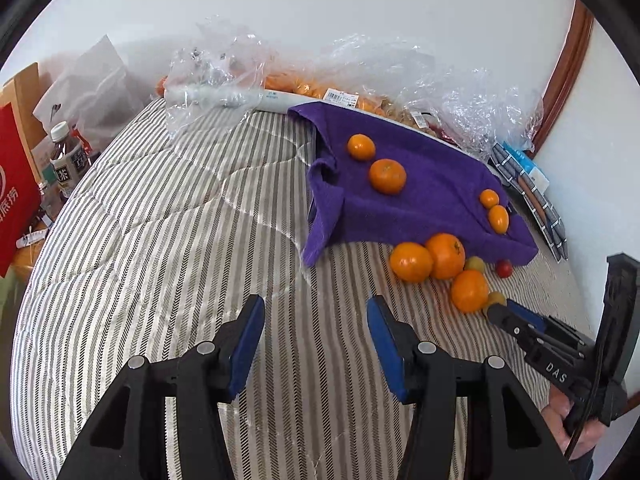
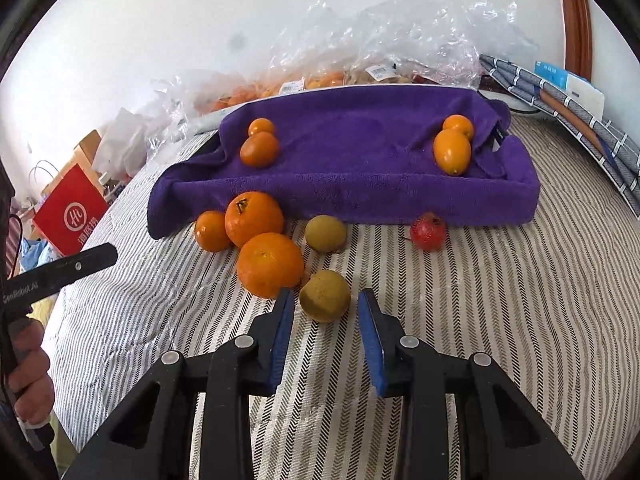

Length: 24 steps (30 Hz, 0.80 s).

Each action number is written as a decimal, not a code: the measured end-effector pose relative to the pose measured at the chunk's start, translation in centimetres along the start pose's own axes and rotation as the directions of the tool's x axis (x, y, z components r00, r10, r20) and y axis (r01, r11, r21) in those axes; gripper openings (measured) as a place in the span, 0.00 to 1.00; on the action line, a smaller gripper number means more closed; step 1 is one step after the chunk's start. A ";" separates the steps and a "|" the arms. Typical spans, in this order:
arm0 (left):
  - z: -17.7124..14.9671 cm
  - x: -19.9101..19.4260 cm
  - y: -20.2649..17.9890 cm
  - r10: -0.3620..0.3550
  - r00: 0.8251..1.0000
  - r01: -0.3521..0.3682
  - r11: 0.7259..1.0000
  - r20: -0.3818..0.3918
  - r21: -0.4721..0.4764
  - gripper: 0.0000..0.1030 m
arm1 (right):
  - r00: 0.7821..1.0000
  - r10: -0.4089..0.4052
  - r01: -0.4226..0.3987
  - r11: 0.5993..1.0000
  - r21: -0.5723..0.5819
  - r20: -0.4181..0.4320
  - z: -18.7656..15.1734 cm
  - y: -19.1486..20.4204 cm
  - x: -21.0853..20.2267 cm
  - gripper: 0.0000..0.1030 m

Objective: Organize fruits
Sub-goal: 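Grasp a pale yellow round fruit with the right gripper while the left grasps an orange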

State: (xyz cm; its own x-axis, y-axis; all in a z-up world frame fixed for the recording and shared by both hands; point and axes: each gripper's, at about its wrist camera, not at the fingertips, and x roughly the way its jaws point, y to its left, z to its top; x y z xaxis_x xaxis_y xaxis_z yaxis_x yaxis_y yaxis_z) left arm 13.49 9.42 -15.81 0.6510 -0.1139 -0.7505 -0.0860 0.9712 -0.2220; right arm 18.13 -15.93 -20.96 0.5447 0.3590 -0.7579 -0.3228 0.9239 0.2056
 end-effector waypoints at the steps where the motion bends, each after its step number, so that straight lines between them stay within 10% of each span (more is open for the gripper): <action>1: 0.0 0.1 0.0 0.004 1.000 -0.004 1.000 -0.003 0.003 0.50 | 1.000 0.006 -0.006 1.000 -0.006 -0.007 0.2 -0.1 0.2 0.33; 24: 1.6 6.4 -6.9 -0.061 0.996 0.069 0.991 -0.072 0.114 0.48 | 0.988 -0.134 0.136 0.990 -0.021 0.080 -2.3 -5.0 -4.3 0.27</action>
State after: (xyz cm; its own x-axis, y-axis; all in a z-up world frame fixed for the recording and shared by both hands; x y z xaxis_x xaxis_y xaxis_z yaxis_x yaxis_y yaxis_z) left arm 19.50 2.34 -18.08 0.5988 -0.1874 -0.7787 0.0456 0.9786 -0.2005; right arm 15.60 -22.41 -20.13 0.6435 0.2412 -0.7265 -0.2619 0.9612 0.0872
